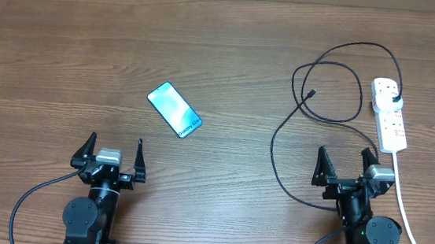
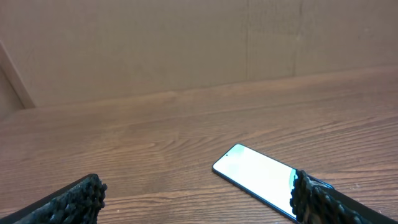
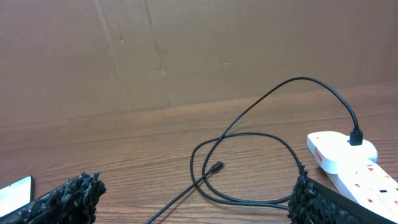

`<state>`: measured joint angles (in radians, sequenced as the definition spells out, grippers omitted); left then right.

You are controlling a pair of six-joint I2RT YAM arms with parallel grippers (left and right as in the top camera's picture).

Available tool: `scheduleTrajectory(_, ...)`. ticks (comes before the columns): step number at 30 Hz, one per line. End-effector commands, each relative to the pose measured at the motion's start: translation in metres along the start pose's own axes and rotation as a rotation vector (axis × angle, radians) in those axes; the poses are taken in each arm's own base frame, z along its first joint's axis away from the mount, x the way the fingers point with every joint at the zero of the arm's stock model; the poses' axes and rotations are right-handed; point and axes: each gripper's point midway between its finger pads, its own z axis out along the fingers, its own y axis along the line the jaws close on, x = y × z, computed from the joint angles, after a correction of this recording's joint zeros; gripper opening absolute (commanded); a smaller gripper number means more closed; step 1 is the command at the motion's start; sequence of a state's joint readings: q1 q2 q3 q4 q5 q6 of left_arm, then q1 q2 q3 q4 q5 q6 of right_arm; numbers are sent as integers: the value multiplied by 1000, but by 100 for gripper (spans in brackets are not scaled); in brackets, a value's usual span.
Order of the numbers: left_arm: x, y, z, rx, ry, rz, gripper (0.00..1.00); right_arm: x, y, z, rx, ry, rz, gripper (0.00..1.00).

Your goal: Plug charger to phone and switch on socket

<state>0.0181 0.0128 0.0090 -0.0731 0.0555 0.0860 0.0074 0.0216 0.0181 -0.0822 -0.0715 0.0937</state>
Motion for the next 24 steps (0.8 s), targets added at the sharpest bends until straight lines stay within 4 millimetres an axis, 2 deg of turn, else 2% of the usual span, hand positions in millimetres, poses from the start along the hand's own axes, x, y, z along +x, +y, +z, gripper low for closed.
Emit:
scheduleTrajectory(1, 1, 1, 0, -9, -3, -131, 100, 4, 0, 1, 0, 5, 3, 100)
scheduleTrajectory(10, 0, 1, 0, -7, -4, -281, 100, 4, 0, 1, 0, 5, 3, 100)
scheduleTrajectory(24, -14, -1, -3, 13, -33, -294, 100, 4, 0, 1, 0, 5, 3, 100)
